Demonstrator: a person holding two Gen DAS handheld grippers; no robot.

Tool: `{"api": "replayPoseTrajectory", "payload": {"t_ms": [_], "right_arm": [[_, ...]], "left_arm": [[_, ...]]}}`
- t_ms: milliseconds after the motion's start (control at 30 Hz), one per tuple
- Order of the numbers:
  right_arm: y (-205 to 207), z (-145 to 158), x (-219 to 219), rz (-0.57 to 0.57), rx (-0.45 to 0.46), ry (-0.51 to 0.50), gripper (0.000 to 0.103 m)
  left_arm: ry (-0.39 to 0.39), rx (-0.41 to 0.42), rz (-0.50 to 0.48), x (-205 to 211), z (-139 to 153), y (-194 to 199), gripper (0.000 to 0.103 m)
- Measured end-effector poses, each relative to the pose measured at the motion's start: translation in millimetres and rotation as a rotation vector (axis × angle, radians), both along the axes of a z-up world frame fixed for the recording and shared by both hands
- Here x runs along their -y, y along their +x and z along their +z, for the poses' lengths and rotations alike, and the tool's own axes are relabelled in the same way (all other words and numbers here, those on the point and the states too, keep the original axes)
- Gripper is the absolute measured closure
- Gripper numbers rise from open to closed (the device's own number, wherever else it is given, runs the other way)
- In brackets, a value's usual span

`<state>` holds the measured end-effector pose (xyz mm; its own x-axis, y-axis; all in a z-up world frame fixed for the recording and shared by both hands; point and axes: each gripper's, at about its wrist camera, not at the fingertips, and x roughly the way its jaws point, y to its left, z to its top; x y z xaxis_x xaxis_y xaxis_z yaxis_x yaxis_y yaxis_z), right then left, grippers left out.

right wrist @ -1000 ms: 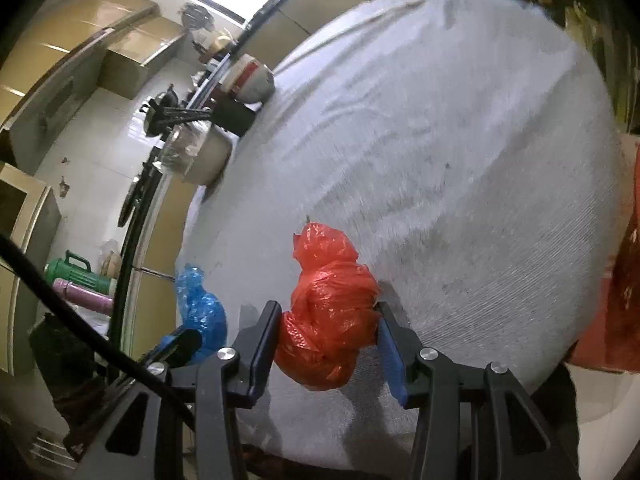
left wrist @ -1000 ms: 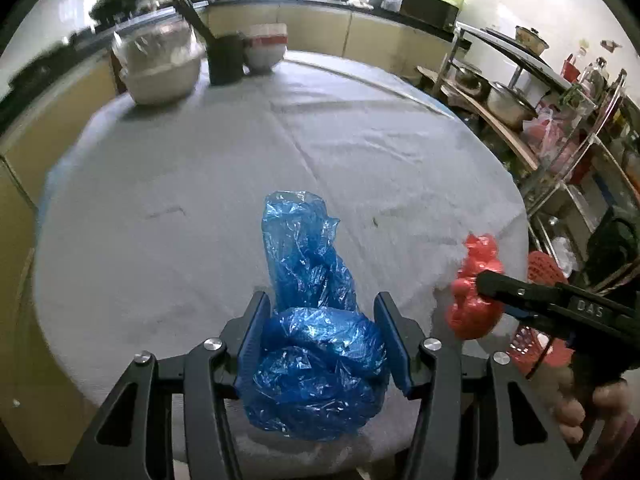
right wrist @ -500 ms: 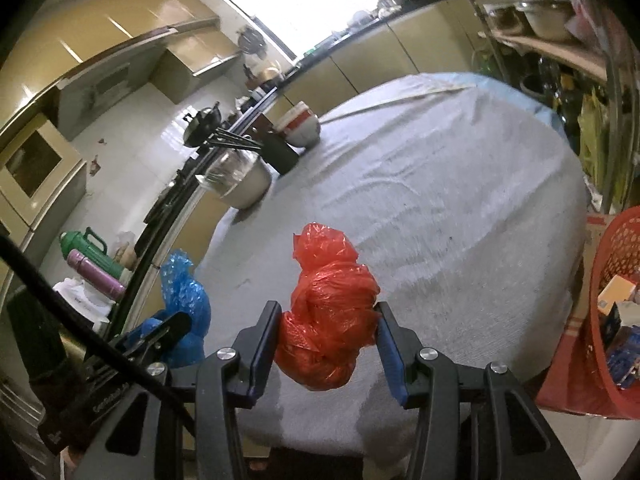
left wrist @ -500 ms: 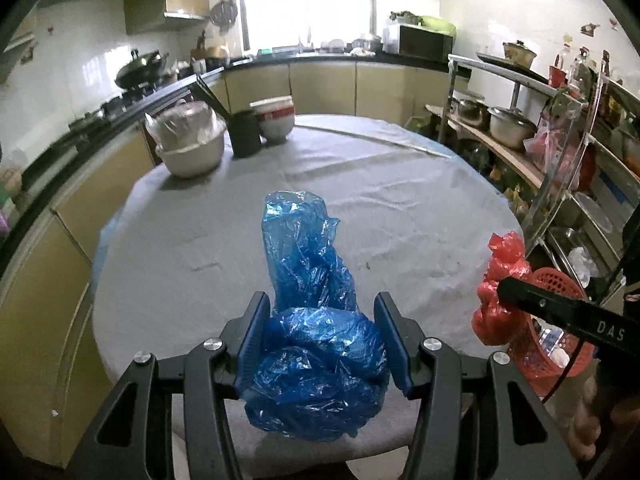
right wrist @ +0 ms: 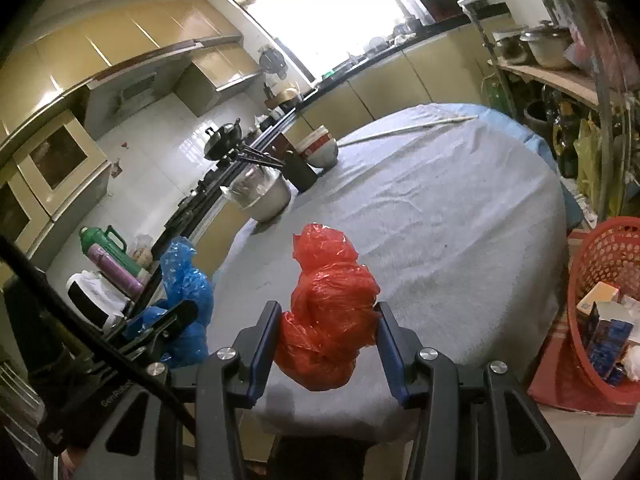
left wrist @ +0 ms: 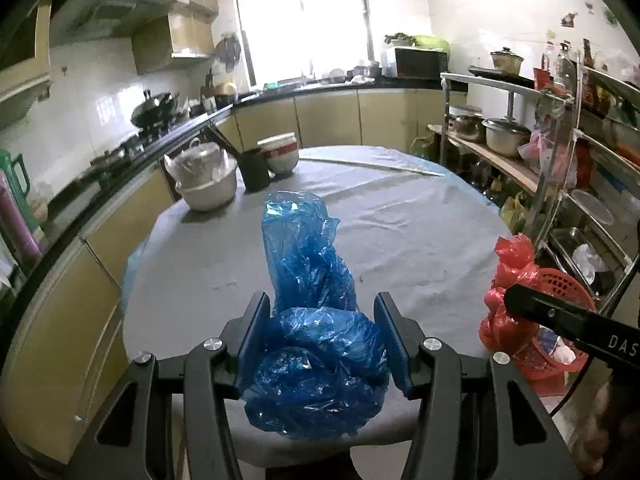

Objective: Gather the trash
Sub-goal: 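Carry the blue bag and red bag toward the red basket with both tools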

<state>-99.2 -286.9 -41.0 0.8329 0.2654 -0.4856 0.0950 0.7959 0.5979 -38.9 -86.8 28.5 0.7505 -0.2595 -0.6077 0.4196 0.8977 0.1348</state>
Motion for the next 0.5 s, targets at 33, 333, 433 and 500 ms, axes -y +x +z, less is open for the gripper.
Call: {"api": "replayPoseTrajectory", "payload": {"t_ms": [33, 333, 433, 500], "right_arm": [[-3, 1, 0, -0.002, 0.006, -0.001, 0.053], [-35, 14, 6, -0.025, 0.061, -0.004, 0.053], [-42, 17, 8, -0.031, 0.073, 0.004, 0.053], [-47, 20, 8, -0.031, 0.087, 0.005, 0.053]], "left_arm": [[0.001, 0.012, 0.0, 0, 2, -5, 0.047], [0.016, 0.08, -0.004, 4, 16, -33, 0.047], [0.021, 0.09, -0.002, 4, 19, -37, 0.047], [0.027, 0.102, 0.0, 5, 21, -41, 0.047]]}}
